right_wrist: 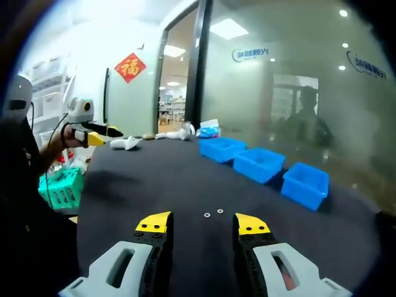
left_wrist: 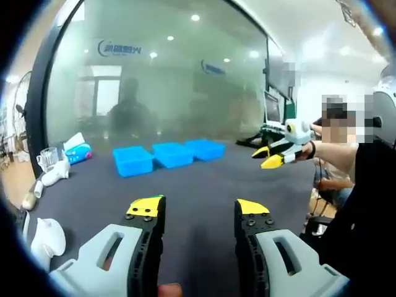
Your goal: Sort the screws, nuts, and washers into the corresponding bins
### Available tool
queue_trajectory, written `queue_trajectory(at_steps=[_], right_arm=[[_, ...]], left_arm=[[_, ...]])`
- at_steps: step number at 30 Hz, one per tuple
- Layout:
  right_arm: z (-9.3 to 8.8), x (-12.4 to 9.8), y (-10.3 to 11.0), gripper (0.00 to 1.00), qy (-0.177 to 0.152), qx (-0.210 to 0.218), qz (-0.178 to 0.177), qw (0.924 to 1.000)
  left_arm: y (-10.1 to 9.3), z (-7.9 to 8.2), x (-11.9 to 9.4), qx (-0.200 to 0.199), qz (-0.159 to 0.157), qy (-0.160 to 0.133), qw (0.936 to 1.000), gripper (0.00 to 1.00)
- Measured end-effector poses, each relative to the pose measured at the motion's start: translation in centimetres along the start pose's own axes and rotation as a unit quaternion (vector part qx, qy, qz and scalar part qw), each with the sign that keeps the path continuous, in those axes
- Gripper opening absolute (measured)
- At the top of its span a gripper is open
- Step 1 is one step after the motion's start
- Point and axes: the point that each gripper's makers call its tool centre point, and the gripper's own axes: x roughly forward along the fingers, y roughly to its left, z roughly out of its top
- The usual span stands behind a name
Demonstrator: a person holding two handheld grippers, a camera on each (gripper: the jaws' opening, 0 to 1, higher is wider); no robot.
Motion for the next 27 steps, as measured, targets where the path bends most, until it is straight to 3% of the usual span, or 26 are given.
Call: queue_trajectory(at_steps=[13,27], right_arm=[[-1.3,1.6,1.3,0.29,0.070,-0.014,0.055,0.9959],[-2.3,6.2,0.6,0.26,0.156,-0.032,0.097,0.9826]], left_arm=[[0.0,-0.7,-0.3,-0.004,-0.003,0.005,1.0000,0.44],[0.1,-1.7,-0.6,-0.012,-0.005,0.011,0.9998,0.44]])
